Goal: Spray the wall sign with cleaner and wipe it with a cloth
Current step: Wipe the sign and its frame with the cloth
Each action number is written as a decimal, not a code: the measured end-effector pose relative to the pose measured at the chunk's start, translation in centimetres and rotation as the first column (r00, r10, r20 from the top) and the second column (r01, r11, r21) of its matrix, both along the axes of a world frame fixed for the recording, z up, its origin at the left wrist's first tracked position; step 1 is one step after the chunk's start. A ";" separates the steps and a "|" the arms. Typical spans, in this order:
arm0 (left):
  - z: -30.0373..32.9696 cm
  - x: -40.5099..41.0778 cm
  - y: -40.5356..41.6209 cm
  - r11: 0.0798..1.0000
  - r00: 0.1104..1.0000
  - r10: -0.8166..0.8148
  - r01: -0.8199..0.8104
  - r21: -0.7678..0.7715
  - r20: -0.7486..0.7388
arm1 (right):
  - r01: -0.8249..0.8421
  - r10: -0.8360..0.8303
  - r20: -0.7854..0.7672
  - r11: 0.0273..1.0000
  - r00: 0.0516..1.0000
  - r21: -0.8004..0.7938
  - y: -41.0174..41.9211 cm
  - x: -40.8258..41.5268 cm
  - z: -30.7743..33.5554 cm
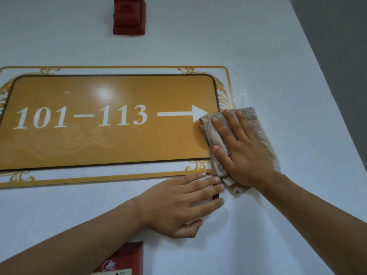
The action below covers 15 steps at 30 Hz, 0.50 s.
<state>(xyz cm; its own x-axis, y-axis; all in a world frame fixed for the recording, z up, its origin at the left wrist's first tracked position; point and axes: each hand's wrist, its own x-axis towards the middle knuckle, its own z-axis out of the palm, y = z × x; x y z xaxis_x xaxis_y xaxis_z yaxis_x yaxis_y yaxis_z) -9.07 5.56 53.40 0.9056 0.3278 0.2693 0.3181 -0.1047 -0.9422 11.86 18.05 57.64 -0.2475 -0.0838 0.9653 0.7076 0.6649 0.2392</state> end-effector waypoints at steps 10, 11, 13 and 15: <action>0.0 0.3 0.4 1.000 0.999 -0.010 0.010 0.005 0.045 | -0.168 0.154 -0.127 0.979 0.980 -0.112 -0.4 -0.4 1.2; 0.0 0.2 0.4 1.000 0.999 -0.008 0.007 0.008 0.047 | -0.182 0.164 -0.144 0.977 0.976 -0.116 -0.5 -0.6 1.3; 0.1 0.0 0.4 1.000 0.999 -0.003 0.002 0.021 0.033 | -0.213 0.188 -0.183 0.969 0.965 -0.128 -0.7 -1.1 1.9; 0.2 -0.1 0.5 1.000 1.000 0.001 -0.001 0.028 0.009 | -0.249 0.213 -0.230 0.959 0.949 -0.136 -0.9 -1.7 2.8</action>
